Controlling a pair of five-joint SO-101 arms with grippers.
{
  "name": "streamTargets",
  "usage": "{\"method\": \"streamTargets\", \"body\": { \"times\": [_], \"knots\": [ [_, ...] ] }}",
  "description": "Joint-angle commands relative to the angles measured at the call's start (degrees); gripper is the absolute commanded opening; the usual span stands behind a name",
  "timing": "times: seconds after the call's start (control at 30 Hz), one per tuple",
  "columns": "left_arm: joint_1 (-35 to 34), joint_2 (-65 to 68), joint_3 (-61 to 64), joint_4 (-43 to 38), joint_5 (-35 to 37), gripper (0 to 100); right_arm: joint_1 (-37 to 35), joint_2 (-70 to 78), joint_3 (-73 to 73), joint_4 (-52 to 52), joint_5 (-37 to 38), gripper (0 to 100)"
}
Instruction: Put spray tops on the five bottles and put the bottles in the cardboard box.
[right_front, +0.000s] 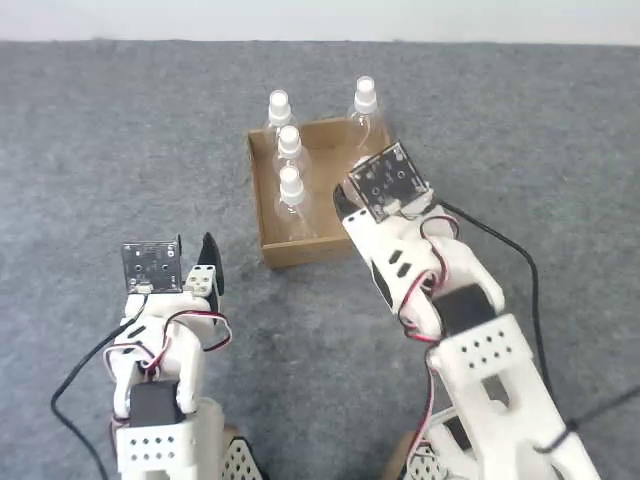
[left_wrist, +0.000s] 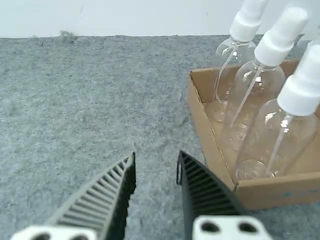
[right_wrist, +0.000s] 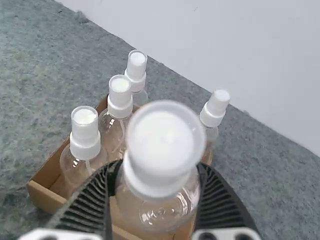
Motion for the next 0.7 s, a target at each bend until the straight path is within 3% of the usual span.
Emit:
{"method": "streamTargets", "body": {
  "times": [0.0, 0.33, 0.67],
  "knots": [
    [-0.26, -1.05, -0.4, -2.11, -0.53, 13, 0.66, 1.8, -4.13, -4.53, 0.44, 3.7],
    [-0.09, -1.05, 0.22, -2.29, -0.53, 13, 3.12, 8.75, -4.13, -11.56, -5.98, 3.7],
    [-0.09, -1.05, 0.22, -2.29, -0.53, 13, 3.12, 18.86, -4.22, -18.51, -5.98, 3.7]
  ]
}}
